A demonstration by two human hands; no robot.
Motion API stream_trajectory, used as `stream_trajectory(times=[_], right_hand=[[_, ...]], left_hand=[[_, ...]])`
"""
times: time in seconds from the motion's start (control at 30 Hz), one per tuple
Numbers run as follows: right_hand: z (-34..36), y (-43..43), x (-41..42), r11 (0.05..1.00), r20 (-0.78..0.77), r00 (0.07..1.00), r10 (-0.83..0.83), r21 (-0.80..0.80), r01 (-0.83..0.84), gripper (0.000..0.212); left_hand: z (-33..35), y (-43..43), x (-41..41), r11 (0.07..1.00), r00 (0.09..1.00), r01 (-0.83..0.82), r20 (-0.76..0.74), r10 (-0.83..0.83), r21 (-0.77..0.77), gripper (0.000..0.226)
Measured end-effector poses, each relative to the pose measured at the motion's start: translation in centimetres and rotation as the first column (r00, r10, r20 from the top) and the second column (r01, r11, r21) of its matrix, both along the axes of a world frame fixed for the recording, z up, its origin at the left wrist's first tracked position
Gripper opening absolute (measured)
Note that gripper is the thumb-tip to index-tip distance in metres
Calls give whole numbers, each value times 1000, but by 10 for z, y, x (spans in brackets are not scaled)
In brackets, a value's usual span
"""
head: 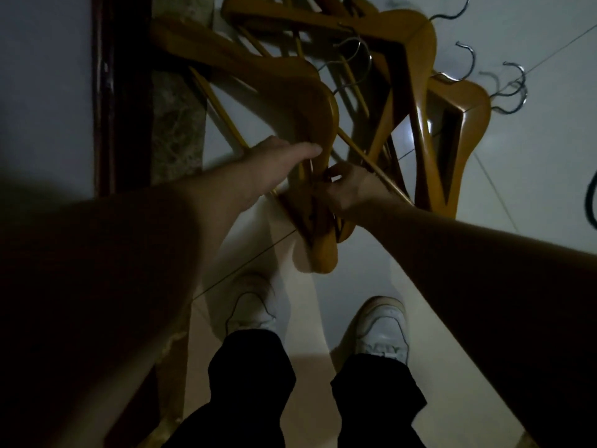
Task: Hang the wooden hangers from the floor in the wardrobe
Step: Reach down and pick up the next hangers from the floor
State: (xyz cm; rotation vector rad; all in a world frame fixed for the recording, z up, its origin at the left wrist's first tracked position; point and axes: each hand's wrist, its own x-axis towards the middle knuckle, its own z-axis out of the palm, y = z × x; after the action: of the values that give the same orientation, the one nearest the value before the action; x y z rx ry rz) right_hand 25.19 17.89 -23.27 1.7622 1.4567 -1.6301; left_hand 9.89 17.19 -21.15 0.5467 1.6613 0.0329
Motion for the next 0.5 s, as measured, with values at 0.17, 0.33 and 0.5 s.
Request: stream_trajectory(times=[0.17, 0.33, 0.5], right_hand=[[-15, 0, -19, 998, -18, 1000, 20, 68, -19, 23], [-21, -1, -29, 994, -6, 994, -107, -1, 107, 33], [-27, -3, -40, 992, 23, 992, -124, -5, 124, 26]], left_hand=[[-21, 2, 11, 995, 992, -100, 79, 101, -11, 80], [-40, 10, 17, 972, 967, -236, 96, 237, -23, 72], [-45, 8, 22, 974, 974, -224, -12, 225, 46, 55]])
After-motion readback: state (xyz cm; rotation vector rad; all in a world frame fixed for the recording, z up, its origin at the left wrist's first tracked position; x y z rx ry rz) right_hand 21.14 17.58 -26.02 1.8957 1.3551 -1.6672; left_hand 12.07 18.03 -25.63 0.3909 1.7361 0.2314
